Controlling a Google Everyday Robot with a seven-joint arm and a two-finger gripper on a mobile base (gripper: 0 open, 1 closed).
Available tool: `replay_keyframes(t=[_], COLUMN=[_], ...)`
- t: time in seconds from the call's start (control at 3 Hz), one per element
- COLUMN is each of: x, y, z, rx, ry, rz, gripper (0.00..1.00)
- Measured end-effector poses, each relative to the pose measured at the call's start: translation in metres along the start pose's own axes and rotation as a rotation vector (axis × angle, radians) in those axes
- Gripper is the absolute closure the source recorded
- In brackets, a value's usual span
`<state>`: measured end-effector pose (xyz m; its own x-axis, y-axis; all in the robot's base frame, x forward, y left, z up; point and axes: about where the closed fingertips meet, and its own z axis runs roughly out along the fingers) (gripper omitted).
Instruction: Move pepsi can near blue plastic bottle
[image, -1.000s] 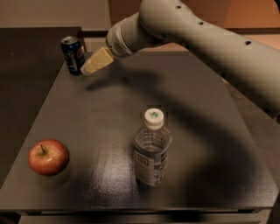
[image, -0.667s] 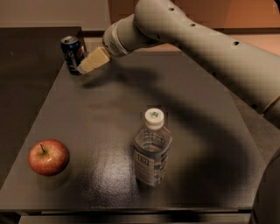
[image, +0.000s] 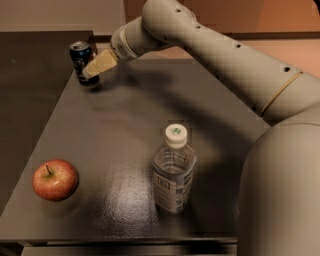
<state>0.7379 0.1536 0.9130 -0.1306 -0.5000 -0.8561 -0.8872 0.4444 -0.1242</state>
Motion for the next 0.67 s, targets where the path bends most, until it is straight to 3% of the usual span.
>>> replay_keyframes(t=[0.67], x=[-0.016], y=[-0.004], z=[0.033], rx=[-0.034], ry=[-0.020], rz=[0.022], gripper=[0.00])
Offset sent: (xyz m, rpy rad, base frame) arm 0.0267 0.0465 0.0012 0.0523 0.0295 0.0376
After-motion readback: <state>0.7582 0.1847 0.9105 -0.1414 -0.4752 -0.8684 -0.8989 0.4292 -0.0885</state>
